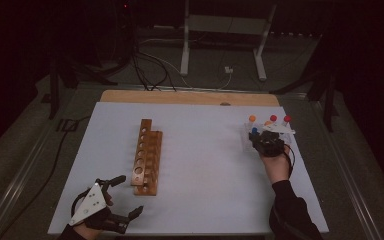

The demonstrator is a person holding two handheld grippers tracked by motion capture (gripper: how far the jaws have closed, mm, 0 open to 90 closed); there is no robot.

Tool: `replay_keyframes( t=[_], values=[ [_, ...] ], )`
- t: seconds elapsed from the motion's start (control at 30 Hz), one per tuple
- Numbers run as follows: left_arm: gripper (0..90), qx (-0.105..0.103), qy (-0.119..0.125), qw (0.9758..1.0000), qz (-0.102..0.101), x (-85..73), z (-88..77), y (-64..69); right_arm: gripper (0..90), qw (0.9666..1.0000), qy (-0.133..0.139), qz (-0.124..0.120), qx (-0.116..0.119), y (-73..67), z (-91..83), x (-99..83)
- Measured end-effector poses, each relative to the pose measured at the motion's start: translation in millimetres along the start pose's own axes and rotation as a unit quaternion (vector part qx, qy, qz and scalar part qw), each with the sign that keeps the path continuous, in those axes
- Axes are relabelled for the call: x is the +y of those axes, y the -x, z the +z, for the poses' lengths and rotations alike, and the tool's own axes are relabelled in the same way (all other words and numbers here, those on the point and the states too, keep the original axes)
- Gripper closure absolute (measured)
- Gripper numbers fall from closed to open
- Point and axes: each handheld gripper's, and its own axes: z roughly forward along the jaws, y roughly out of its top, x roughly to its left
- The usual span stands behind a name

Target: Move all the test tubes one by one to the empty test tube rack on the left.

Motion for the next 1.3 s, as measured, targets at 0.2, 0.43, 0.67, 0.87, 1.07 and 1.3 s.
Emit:
replay_keyframes(
  t=[0.2, 0.43, 0.67, 0.87, 1.07, 1.3],
  values=[
    [0.5, 0.000, -0.002, 1.0000, 0.001, 0.1, 0.5, 0.7, 77.2, 1.0000, 0.000, -0.009, -0.001, -0.3, -3.4, 3.7],
    [0.5, 0.001, -0.002, 1.0000, 0.000, -0.1, 0.6, 0.2, 77.3, 0.9999, 0.007, -0.014, 0.000, 0.9, -13.0, 13.7],
    [0.5, 0.002, -0.004, 1.0000, 0.001, -0.1, 1.0, -0.1, 77.3, 0.9995, 0.015, -0.026, 0.002, -0.4, -25.8, 26.2],
    [0.5, 0.002, -0.006, 1.0000, 0.003, -0.3, 0.9, 0.2, 77.3, 0.9992, 0.026, -0.032, 0.003, -1.6, -39.1, 37.6],
    [0.5, -0.004, -0.014, 0.9999, 0.006, -0.1, 2.2, 1.4, 77.3, 0.9985, 0.036, -0.040, 0.003, -4.2, -52.2, 47.7],
    [0.5, -0.005, -0.020, 0.9998, 0.000, 0.7, 3.2, 0.9, 77.3, 0.9975, 0.044, -0.049, 0.028, -14.2, -59.5, 53.1]
  ],
)
